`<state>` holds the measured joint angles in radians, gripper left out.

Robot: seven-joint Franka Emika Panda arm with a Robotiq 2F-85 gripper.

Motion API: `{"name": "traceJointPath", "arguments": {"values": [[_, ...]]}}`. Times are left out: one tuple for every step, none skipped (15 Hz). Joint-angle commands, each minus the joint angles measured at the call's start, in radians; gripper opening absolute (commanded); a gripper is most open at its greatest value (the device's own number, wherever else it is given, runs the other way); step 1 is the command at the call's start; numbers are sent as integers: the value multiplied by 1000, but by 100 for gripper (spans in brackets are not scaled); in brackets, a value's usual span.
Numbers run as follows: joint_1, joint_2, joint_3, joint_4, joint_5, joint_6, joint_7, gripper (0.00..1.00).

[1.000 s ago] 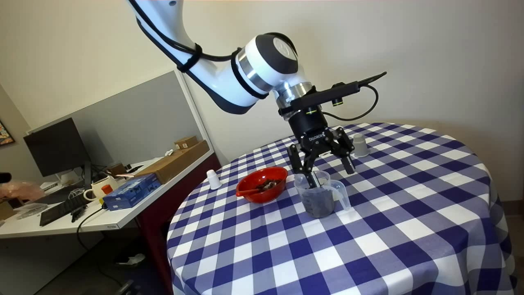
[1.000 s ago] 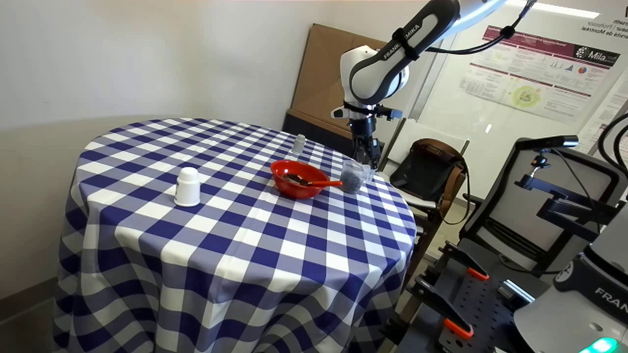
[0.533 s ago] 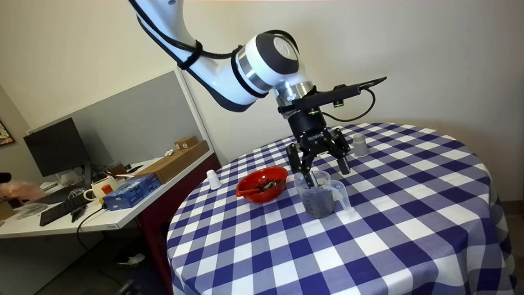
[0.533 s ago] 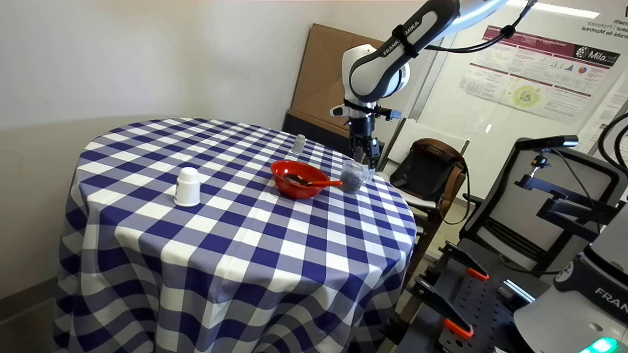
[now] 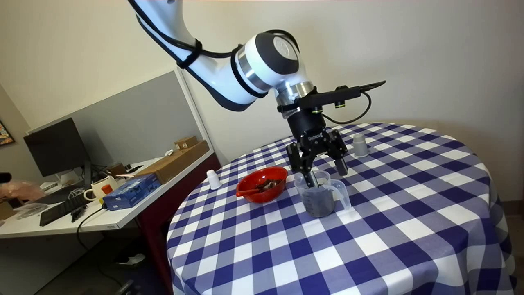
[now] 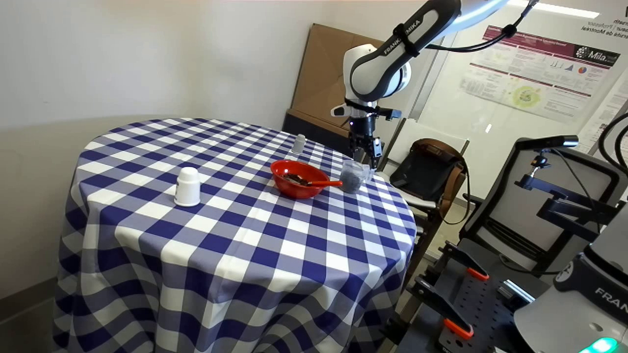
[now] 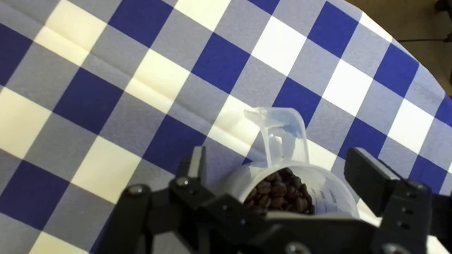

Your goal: Pick up the jug and pour some of its contents into the bow

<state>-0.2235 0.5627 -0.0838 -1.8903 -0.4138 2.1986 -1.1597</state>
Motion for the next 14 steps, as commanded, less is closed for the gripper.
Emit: {"name": "traceJointPath", "arguments": {"values": [[-21, -27, 3, -42, 20, 20, -54, 100], [-26, -29, 3, -48, 22, 19, -63, 100], [-30, -32, 2, -54, 24, 17, -69, 100], [-34, -34, 0, -59, 24, 17, -75, 100], [-37, -35, -2, -63, 23, 17, -78, 100], [-40, -35, -3, -64, 24, 17, -83, 98], [-41, -34, -4, -63, 23, 18, -83, 74], [-43, -34, -4, -63, 22, 18, -85, 73], [-43, -34, -3, -62, 22, 18, -87, 67], [-42, -34, -2, -60, 21, 19, -89, 60], [-39, -34, -2, -58, 20, 17, -88, 53], [-37, -34, -2, -57, 18, 18, -87, 45], [-35, -34, -2, -55, 18, 18, -86, 38], [-33, -34, -2, -54, 17, 18, -84, 28]]}}
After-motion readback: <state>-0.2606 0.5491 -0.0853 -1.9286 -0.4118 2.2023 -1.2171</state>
